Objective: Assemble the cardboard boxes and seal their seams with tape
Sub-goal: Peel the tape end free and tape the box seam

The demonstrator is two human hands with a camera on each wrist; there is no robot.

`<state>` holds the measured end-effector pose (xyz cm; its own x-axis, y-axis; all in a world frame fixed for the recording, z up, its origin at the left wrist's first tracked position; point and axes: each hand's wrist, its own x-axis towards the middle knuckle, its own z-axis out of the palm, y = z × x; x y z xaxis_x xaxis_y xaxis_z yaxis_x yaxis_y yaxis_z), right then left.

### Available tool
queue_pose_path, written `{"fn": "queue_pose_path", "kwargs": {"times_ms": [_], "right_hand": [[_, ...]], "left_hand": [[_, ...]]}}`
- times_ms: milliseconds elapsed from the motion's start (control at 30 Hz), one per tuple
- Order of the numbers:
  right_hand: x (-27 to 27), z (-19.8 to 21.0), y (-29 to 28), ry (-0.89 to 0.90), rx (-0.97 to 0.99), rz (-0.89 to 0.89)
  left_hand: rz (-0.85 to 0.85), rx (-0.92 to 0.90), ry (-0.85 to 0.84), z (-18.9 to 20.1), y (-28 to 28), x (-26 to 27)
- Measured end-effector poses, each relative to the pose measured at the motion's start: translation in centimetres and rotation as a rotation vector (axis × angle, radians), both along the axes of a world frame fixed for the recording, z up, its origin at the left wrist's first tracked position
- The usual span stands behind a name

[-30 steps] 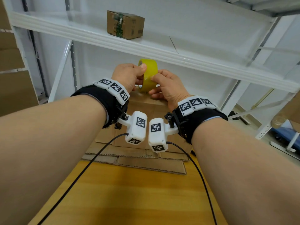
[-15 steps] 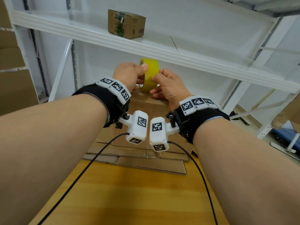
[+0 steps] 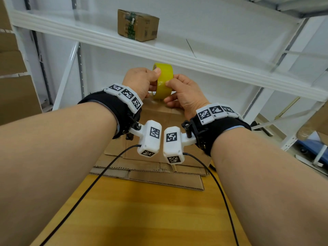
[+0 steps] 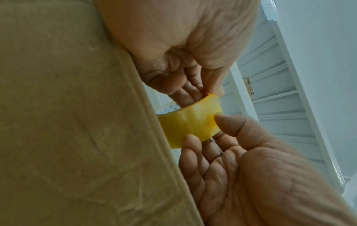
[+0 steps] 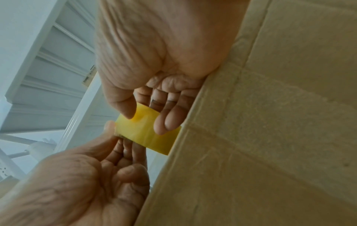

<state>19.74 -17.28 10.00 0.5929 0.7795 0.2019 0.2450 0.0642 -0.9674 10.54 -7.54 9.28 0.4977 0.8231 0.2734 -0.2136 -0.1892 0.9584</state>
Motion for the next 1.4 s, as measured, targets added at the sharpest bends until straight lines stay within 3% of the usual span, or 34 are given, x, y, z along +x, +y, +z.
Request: {"fn": "queue_pose_path", "kwargs": {"times_ms": [600,767,933,1400], "right_hand": [[0.46,-0.23,-0.13,-0.033,-0.011,-0.023],[0.36,-0.11,-0.26,0.064,0.028,0.024],[0.33,-0.46,-0.04,-0.052,0.024,0.009],[0.50,-0.33,0.08,-0.048,0.011,0.025]], "left_hand": [[0.005,0.021,0.011,0.07,-0.34,0.16],[-0.002,-0.010,-0.009,0.08,-0.07,-0.07],[-0.009,-0.023,-0.014,0.02,0.00,-0.01],[0.004,-0.021,-0.011,0.11,-0.12,0.20]]}}
